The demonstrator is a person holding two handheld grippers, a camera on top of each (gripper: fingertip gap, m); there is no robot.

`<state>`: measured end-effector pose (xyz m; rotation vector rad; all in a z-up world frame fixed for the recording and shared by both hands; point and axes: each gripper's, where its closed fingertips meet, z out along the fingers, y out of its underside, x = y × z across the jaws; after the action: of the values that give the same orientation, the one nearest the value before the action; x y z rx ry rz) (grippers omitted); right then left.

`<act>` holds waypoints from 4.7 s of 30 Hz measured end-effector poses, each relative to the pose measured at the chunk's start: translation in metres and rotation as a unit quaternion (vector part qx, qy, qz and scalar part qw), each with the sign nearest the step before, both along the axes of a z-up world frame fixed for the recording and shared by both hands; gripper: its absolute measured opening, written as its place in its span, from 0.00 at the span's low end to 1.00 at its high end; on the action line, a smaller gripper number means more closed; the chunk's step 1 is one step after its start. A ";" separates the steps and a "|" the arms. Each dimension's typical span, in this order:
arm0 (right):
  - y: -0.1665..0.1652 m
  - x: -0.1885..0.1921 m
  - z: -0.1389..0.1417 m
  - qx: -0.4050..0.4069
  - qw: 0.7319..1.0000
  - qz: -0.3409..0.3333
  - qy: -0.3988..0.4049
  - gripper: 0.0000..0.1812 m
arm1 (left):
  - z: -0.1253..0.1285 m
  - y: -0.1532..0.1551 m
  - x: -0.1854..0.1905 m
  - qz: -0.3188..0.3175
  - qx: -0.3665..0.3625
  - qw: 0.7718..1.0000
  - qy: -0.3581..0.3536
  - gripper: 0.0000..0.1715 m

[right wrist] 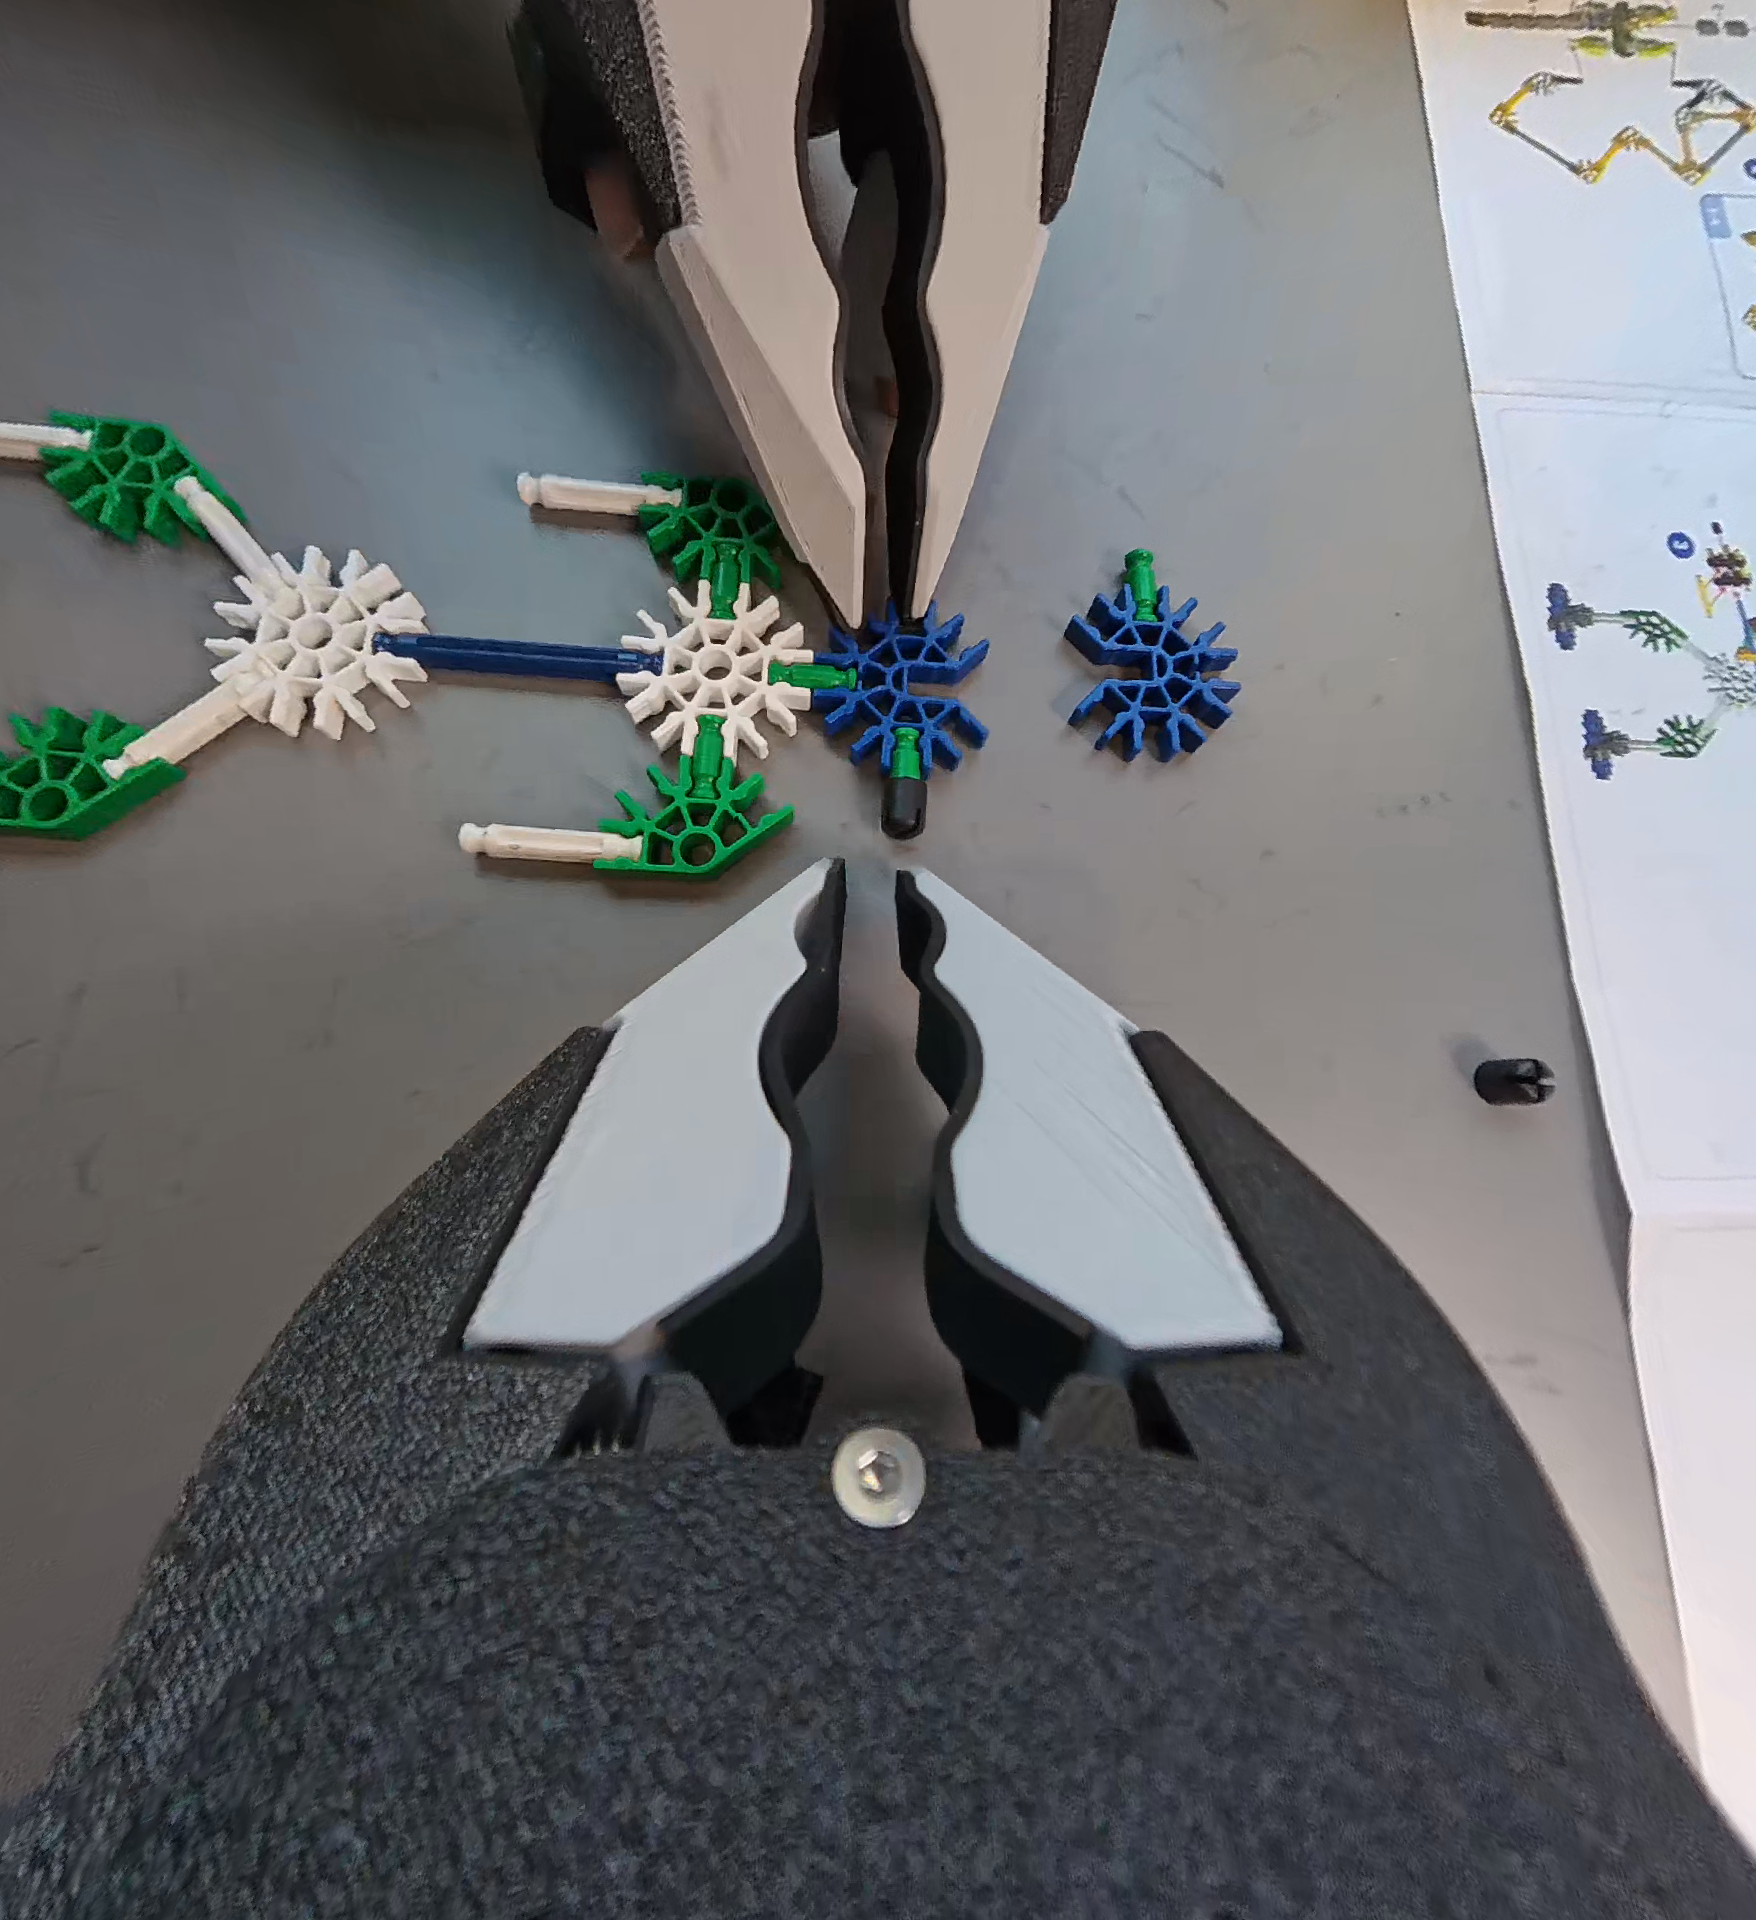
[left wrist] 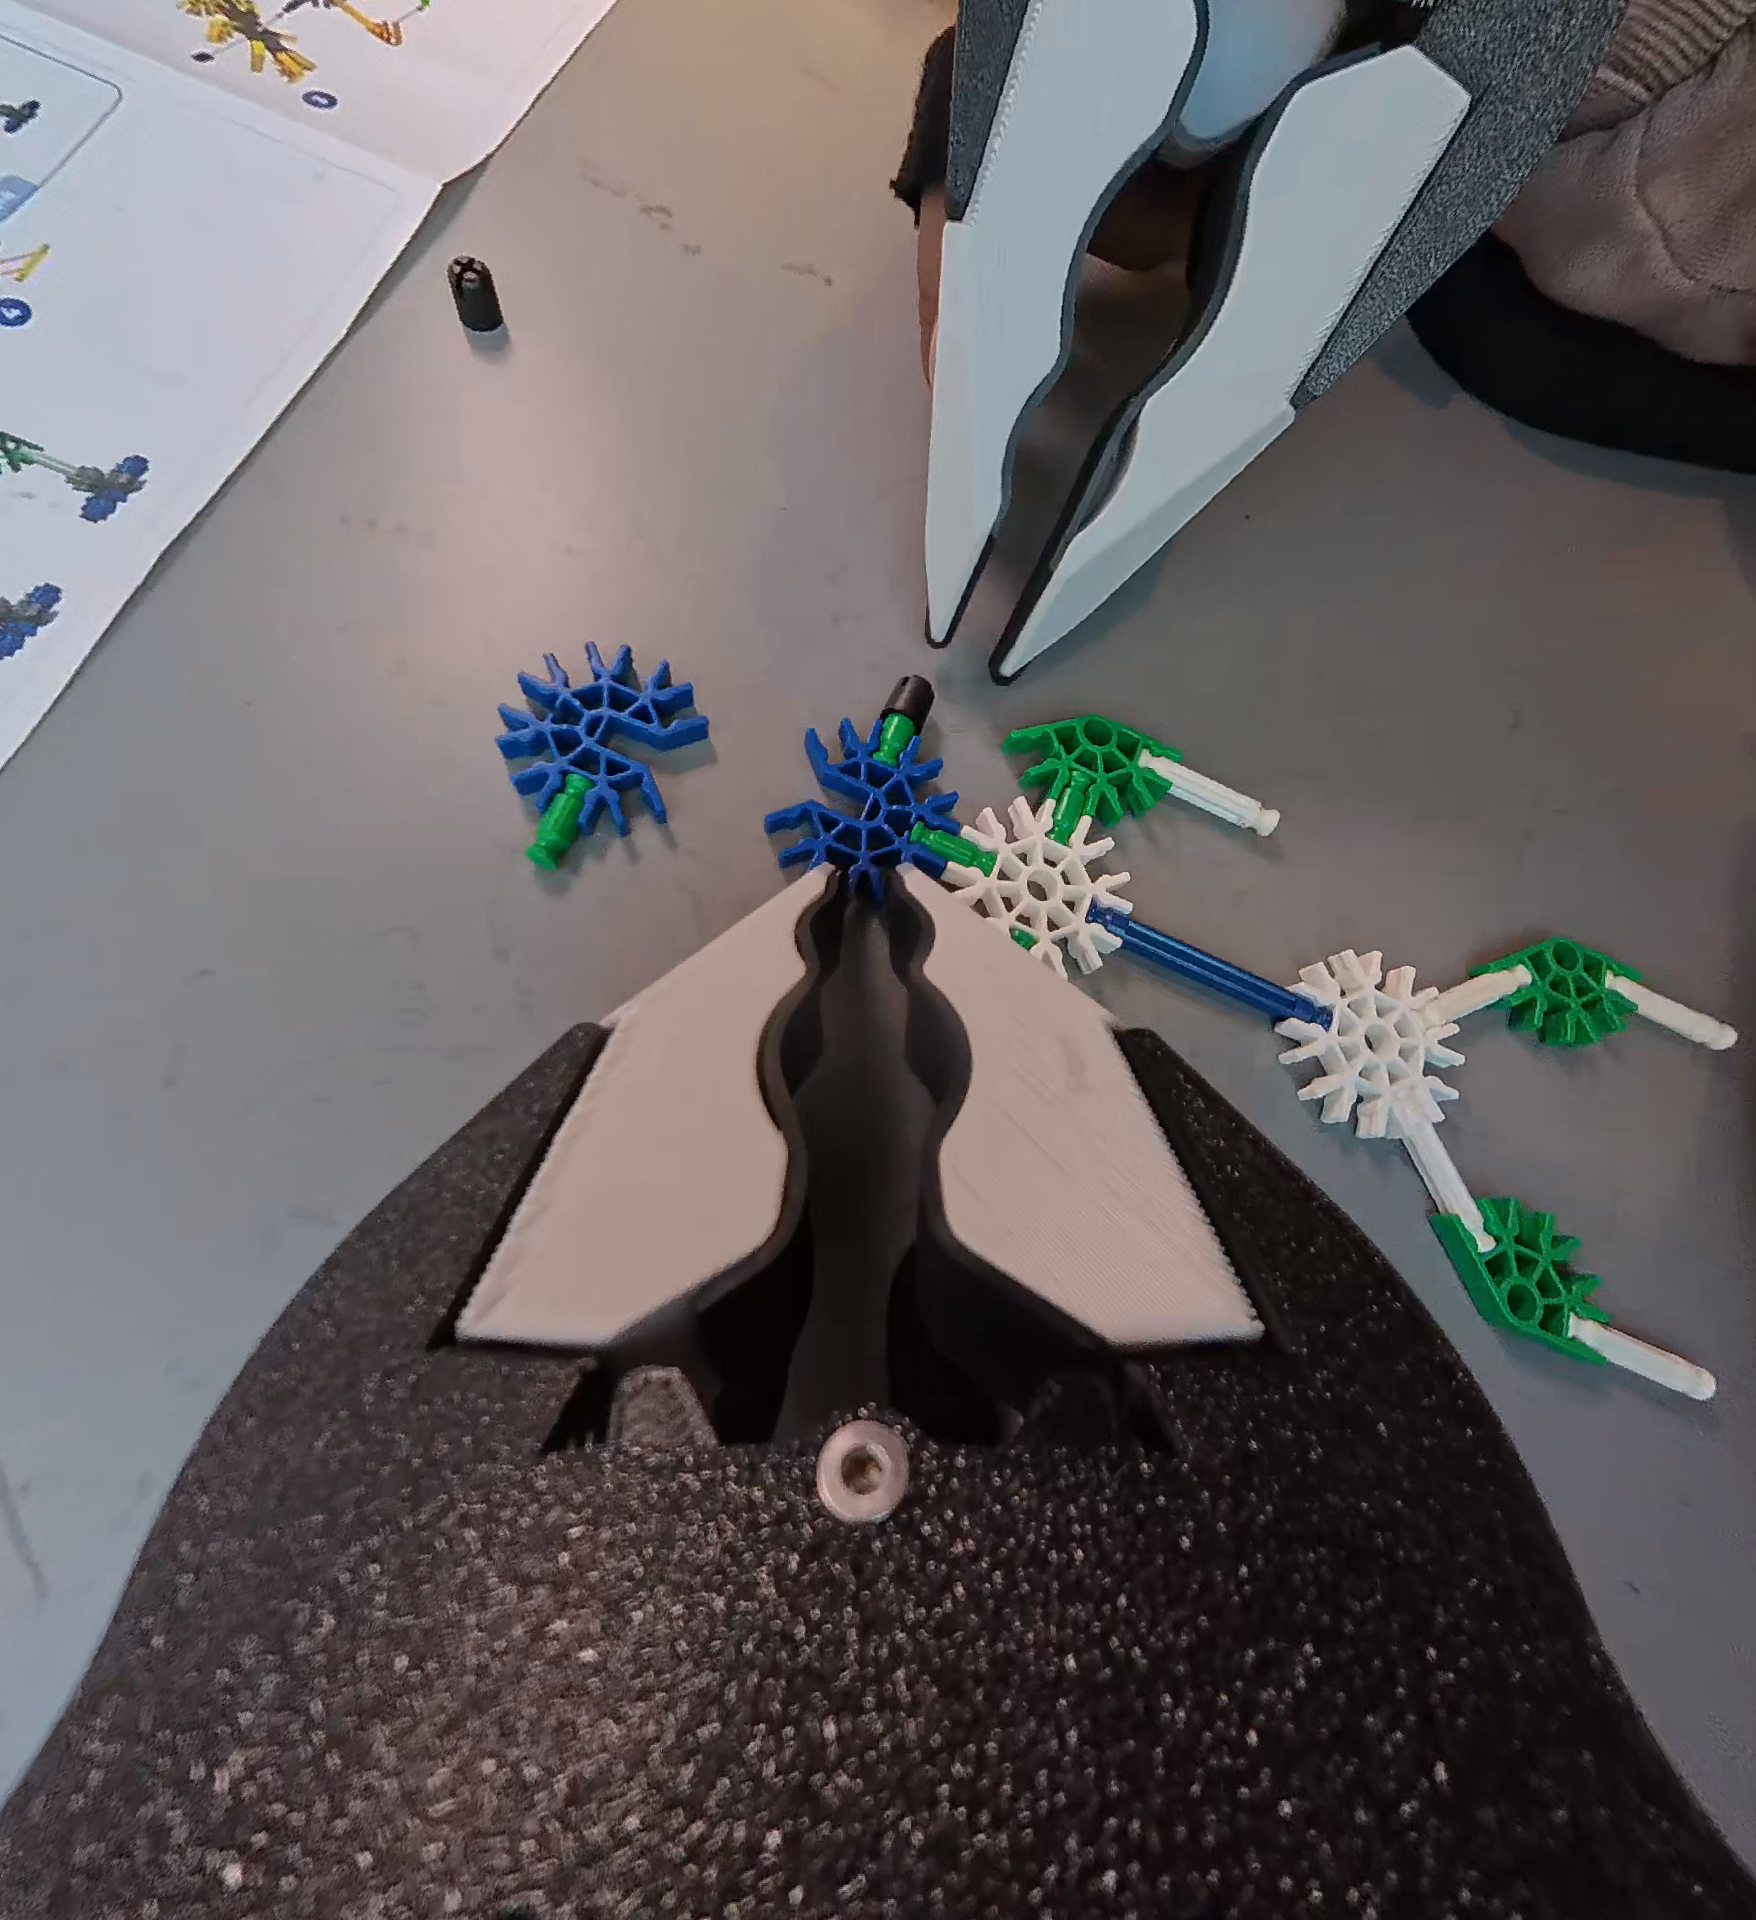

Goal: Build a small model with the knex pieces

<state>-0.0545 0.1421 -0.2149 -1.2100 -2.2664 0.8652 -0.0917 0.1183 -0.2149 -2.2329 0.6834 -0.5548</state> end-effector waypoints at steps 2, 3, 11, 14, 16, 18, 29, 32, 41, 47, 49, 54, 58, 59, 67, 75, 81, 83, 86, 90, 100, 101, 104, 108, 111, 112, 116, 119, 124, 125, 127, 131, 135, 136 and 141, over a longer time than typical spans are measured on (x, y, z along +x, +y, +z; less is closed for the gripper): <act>0.000 -0.004 0.000 0.003 1.000 -0.006 0.005 0.04 | 0.000 0.000 0.000 0.000 -0.002 1.000 -0.002 0.04; -0.001 -0.006 0.000 0.003 1.000 -0.011 0.007 0.04 | 0.000 0.000 0.000 0.000 -0.003 1.000 -0.003 0.04; -0.001 -0.012 -0.001 0.012 1.000 -0.018 0.003 0.03 | 0.007 -0.002 0.002 -0.006 -0.007 0.999 -0.036 0.04; -0.001 -0.012 -0.001 0.016 1.000 -0.018 0.003 0.03 | 0.015 -0.009 0.008 -0.031 -0.017 0.997 -0.069 0.17; -0.003 -0.013 -0.001 0.017 1.000 -0.015 0.005 0.03 | 0.011 -0.011 0.007 -0.039 -0.019 0.998 -0.050 0.18; -0.004 -0.012 -0.001 0.019 1.000 -0.012 0.005 0.03 | 0.010 -0.012 0.006 -0.044 -0.012 0.998 -0.036 0.18; -0.007 -0.011 -0.003 0.039 0.999 -0.005 -0.002 0.00 | 0.043 -0.010 0.006 0.006 -0.089 0.962 -0.258 0.18; -0.007 -0.011 -0.003 0.038 0.999 -0.007 -0.001 0.00 | 0.047 -0.008 0.005 -0.007 -0.047 0.968 -0.245 0.15; -0.005 -0.014 0.025 -0.062 0.997 -0.034 0.030 0.12 | 0.027 -0.013 0.014 -0.045 -0.001 0.993 -0.108 0.16; -0.028 -0.028 0.014 -0.110 0.993 -0.031 -0.009 0.17 | 0.024 -0.017 0.022 -0.087 0.062 0.994 -0.040 0.15; -0.031 -0.026 0.011 -0.108 0.994 -0.024 -0.021 0.17 | 0.020 -0.018 0.022 -0.106 0.093 0.990 0.005 0.14; -0.030 -0.021 0.005 -0.084 0.996 -0.023 -0.036 0.15 | 0.038 -0.013 0.020 -0.144 0.292 0.931 0.165 0.11; -0.028 -0.025 0.006 -0.060 0.998 -0.027 -0.018 0.16 | 0.022 -0.003 0.008 -0.087 0.213 0.964 0.133 0.15; -0.028 -0.024 0.009 -0.060 0.998 -0.023 -0.012 0.19 | 0.014 -0.002 0.004 -0.071 0.169 0.976 0.116 0.18; 0.006 0.008 0.015 -0.038 0.999 -0.025 -0.019 0.11 | 0.008 -0.004 0.011 -0.057 0.069 0.995 0.033 0.16; -0.008 0.002 -0.003 0.008 0.999 0.001 -0.032 0.04 | 0.000 -0.004 0.017 -0.072 0.056 0.994 0.068 0.12; -0.008 0.002 -0.003 0.007 0.999 0.002 -0.033 0.04 | 0.000 -0.004 0.019 -0.069 0.045 0.993 0.086 0.11; -0.008 0.002 -0.003 0.005 0.999 0.002 -0.032 0.04 | 0.000 -0.004 0.019 -0.068 0.042 0.994 0.075 0.11; -0.008 0.004 -0.003 0.005 0.999 0.002 -0.033 0.06 | 0.002 -0.005 0.017 -0.062 0.026 0.997 0.045 0.11; -0.007 0.006 -0.002 -0.001 0.999 0.002 -0.033 0.06 | 0.016 -0.005 0.015 -0.057 0.028 0.998 0.007 0.13; -0.007 0.005 -0.003 0.003 0.999 0.012 -0.029 0.03 | -0.002 -0.007 0.019 -0.066 0.010 0.996 0.056 0.11; -0.008 0.005 -0.002 0.004 1.000 0.014 -0.028 0.03 | -0.002 -0.007 0.019 -0.065 0.012 0.996 0.060 0.11; -0.009 0.003 -0.002 0.004 1.000 0.019 -0.021 0.02 | -0.002 -0.007 0.019 -0.061 0.018 0.996 0.063 0.11; -0.009 0.003 -0.002 0.004 0.999 0.029 -0.019 0.02 | -0.002 -0.007 0.019 -0.064 0.026 0.996 0.063 0.11; -0.010 0.002 -0.002 0.001 0.999 0.036 -0.019 0.01 | -0.002 -0.006 0.020 -0.066 0.029 0.995 0.062 0.10; -0.010 0.001 -0.002 -0.001 0.999 0.038 -0.019 0.01 | -0.002 -0.006 0.020 -0.067 0.030 0.995 0.061 0.10; -0.012 0.000 -0.002 -0.004 0.999 0.044 -0.022 0.02 | -0.002 -0.006 0.020 -0.071 0.031 0.995 0.059 0.10; -0.013 -0.001 -0.003 0.002 0.999 0.043 -0.026 0.03 | -0.002 -0.006 0.020 -0.087 0.027 0.994 0.060 0.11; -0.009 0.005 -0.003 0.003 0.999 0.034 -0.026 0.06 | -0.002 -0.006 0.020 -0.098 0.032 0.993 0.059 0.11; -0.007 0.007 -0.003 0.001 0.999 0.031 -0.029 0.07 | -0.002 -0.007 0.020 -0.099 0.034 0.993 0.059 0.11; -0.007 0.010 -0.003 -0.002 0.999 0.030 -0.030 0.07 | -0.002 -0.007 0.019 -0.100 0.037 0.993 0.058 0.11; -0.010 0.007 -0.003 0.005 0.999 0.031 -0.027 0.04 | -0.002 -0.007 0.020 -0.101 0.044 0.992 0.055 0.11; -0.012 0.006 -0.003 0.004 0.999 0.030 -0.022 0.04 | -0.002 -0.007 0.020 -0.104 0.050 0.992 0.054 0.11; -0.012 0.006 -0.003 0.002 0.999 0.031 -0.023 0.04 | -0.002 -0.007 0.020 -0.105 0.050 0.992 0.055 0.11; -0.013 0.009 -0.002 -0.003 0.999 0.037 -0.028 0.04 | -0.003 -0.008 0.022 -0.111 0.052 0.991 0.060 0.11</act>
<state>-0.0454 0.1294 -0.2174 -1.1727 -2.3676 0.8762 -0.0695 0.1099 -0.2175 -2.1199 1.0080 -0.4825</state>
